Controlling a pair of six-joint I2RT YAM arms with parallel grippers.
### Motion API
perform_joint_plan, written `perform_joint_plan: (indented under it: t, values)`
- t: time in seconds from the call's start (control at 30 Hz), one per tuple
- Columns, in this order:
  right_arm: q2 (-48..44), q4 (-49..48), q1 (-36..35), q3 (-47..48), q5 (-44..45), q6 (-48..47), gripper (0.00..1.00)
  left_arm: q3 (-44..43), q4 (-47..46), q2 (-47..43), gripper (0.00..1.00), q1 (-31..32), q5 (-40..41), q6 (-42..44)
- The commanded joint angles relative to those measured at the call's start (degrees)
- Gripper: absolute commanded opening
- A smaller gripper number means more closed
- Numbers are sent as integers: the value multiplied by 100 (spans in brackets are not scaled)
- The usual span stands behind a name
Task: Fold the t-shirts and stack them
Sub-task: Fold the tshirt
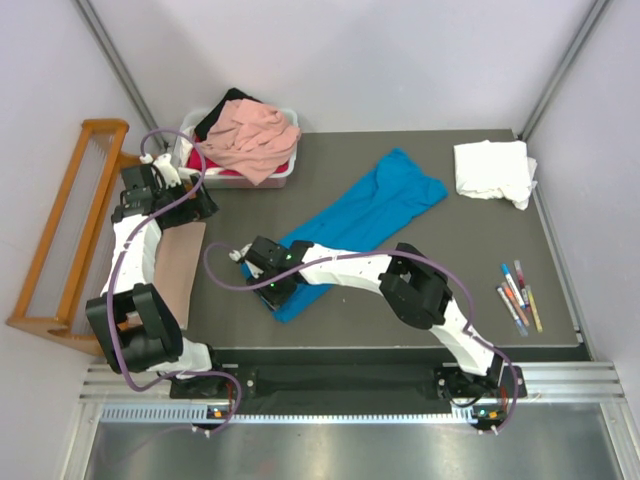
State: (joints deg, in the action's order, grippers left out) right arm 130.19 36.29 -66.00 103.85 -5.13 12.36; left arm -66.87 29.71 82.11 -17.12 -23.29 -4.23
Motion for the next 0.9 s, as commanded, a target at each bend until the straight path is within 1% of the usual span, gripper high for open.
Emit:
perform_joint_plan:
  t: [0.0,0.1,0.13,0.27,0.33,0.37,0.4,0.47,0.5,0.57,0.7,0.73,0.87]
  values:
    - [393,238,-18,-401,704,-14,39,-98,-115,-125,99,-54,-132,133]
    - [446,273,-27,-471,838,-14,49,-194,-45,-125,99,-54,-220,150]
    - [472,282,-36,-489,890,-14,51,-212,-27,-125,99,-54,-246,159]
    - [542,352,-194,-594,1224,-14,50,-247,-1,-142,99,-54,-281,177]
    - [604,405,-273,-691,1417,-6,42,-247,8,-160,99,-54,-290,177]
    - [613,422,-291,-795,1540,3,35,-247,17,-168,99,-54,-299,177]
    - [630,422,-308,-866,1593,21,23,-256,34,-177,99,-54,-308,177]
    - [622,387,-317,-1146,1672,73,15,-256,43,-230,99,-63,-299,186]
    - [604,352,-317,-1244,1708,91,7,-256,43,-247,99,-54,-299,194]
    - [464,291,-317,-1576,1760,179,1,-248,61,-300,99,-54,-282,229]
    - [-10,124,-317,-2228,1673,398,0,-247,87,-344,99,-63,-273,282]
    - [-290,45,-317,-2368,1612,451,0,-256,78,-344,99,-54,-273,282]
    - [-1117,-70,-379,-3360,1059,618,3,-326,114,-327,99,-63,-299,265]
